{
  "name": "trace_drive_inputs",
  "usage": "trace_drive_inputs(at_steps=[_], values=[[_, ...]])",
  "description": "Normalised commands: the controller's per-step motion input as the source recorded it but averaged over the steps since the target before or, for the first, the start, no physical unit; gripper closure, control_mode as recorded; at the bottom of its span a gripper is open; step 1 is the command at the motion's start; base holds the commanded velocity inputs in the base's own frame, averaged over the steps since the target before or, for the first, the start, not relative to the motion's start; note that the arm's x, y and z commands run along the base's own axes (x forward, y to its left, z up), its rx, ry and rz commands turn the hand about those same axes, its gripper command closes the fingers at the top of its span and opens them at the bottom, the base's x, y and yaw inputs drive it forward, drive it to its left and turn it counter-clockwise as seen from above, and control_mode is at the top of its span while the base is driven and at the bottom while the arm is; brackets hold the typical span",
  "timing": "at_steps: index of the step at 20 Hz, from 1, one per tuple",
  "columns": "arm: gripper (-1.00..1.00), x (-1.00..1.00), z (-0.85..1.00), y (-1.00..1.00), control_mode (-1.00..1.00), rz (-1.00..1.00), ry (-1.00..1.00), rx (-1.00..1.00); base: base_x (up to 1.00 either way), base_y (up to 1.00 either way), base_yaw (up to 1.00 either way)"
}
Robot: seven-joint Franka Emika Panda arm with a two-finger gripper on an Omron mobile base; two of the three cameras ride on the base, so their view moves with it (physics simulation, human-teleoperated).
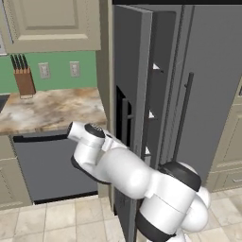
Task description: Store the hot dog in the freezer for long-term storage. Close the freezer door after placing the cooked food.
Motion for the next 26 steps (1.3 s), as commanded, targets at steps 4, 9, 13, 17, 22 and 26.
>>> trace_drive_inputs(at_steps=[4, 9, 13, 17, 22, 26], values=[[-1.00, 0.09, -0.13, -0.05, -1.00, 0.00, 0.00, -0.02, 0.00, 0.00, 0.00], [-1.00, 0.18, -0.09, -0.08, -1.00, 0.00, 0.00, -0.01, 0.00, 0.00, 0.00], [-1.00, 0.18, 0.00, -0.56, -1.00, 0.03, 0.00, 0.00, 0.00, 0.00, 0.00], [-1.00, 0.20, 0.00, -0.71, -1.00, 0.08, 0.00, 0.00, 0.00, 0.00, 0.00], [-1.00, 0.27, 0.00, -0.81, -1.00, 0.11, -0.01, 0.00, 0.00, 0.00, 0.00], [-1.00, 0.19, 0.00, -0.81, -1.00, 0.16, -0.03, 0.00, 0.00, 0.00, 0.00]])
